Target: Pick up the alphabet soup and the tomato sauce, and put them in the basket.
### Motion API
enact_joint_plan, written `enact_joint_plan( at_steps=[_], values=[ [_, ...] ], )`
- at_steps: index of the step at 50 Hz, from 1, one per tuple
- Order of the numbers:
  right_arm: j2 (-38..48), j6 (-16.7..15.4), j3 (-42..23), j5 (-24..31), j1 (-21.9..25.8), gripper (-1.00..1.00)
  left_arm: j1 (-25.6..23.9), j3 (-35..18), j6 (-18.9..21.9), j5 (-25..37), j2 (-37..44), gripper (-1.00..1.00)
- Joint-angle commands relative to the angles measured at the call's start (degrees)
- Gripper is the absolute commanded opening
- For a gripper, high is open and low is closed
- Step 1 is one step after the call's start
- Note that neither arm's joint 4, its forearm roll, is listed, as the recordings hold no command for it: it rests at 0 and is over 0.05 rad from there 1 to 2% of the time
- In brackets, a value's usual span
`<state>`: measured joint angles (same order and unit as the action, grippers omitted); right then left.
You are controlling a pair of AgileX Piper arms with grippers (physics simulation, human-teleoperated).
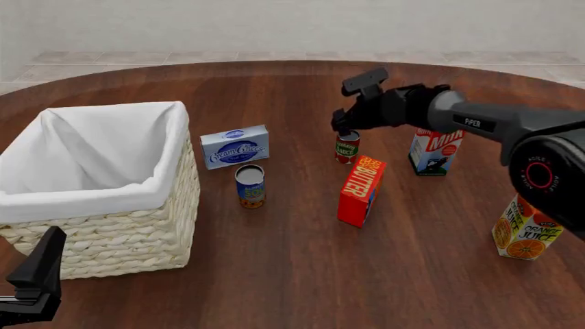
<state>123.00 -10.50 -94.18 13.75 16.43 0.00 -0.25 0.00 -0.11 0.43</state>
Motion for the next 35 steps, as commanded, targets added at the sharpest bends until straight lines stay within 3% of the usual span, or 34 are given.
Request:
enact_joint_plan(
  at_steps=[1,35],
  values=[
    [0.9,-0.1,-0.3,0.1,-0.2,1.00,0.0,0.0,0.0,0.0,0.0,1.00],
    [3.0,-1.1,0.2,-0.3,-0.4,1.00,0.0,0.0,0.0,0.0,0.0,1.00]
  ],
)
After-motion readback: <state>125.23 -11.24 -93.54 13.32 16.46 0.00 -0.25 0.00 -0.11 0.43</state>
